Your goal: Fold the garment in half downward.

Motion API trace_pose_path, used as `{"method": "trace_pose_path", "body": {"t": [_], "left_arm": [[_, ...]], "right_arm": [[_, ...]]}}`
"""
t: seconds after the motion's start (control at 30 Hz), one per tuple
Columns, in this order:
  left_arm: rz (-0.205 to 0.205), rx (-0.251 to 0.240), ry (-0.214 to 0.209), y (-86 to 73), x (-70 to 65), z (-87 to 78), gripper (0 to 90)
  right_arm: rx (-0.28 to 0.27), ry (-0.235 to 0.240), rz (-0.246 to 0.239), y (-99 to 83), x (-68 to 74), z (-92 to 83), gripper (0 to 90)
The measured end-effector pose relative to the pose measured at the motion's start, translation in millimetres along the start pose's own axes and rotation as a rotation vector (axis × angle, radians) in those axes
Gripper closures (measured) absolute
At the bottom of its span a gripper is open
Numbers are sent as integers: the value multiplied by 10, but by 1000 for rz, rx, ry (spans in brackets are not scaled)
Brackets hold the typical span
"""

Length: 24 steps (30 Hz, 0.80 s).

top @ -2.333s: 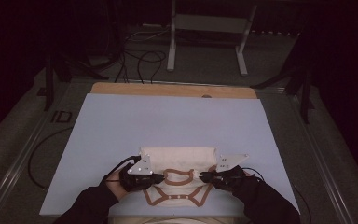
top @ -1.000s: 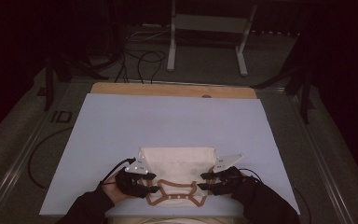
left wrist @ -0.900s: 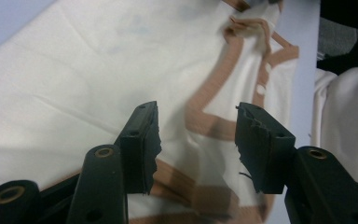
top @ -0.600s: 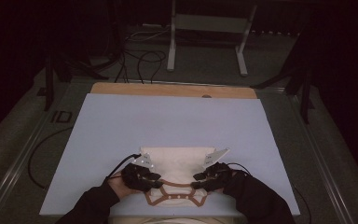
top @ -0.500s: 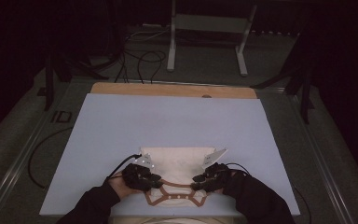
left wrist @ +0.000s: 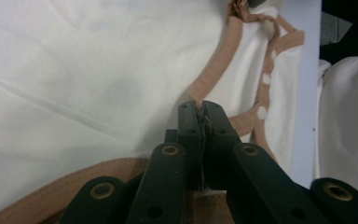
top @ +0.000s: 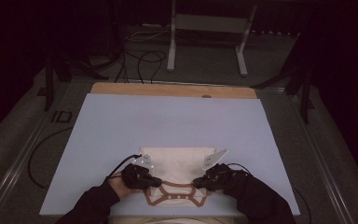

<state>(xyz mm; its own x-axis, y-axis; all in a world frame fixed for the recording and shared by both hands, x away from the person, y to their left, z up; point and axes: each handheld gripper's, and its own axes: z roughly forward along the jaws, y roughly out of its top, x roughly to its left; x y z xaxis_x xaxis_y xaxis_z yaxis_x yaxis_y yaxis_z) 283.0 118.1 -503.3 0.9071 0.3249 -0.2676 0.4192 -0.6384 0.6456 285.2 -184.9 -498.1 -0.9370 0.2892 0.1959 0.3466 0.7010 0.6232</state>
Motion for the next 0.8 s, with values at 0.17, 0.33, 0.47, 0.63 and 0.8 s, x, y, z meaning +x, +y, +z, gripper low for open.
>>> {"method": "trace_pose_path", "body": {"t": [0.17,0.33,0.47,0.63,0.8], "left_arm": [[31,-35,-22,20,-79,-118,883],[91,-41,-46,-2,-211,-210,882],[111,-29,-75,-49,-292,-217,879],[144,-5,-101,-95,-390,-184,873],[144,-3,-98,-155,-431,-149,863]], "right_arm": [[-48,-6,-29,40,51,-140,828],[-75,4,-66,64,190,-238,827],[-88,20,-81,21,278,-260,825],[-74,55,-72,-69,343,-220,819],[-50,91,-67,-135,407,-169,814]]}}
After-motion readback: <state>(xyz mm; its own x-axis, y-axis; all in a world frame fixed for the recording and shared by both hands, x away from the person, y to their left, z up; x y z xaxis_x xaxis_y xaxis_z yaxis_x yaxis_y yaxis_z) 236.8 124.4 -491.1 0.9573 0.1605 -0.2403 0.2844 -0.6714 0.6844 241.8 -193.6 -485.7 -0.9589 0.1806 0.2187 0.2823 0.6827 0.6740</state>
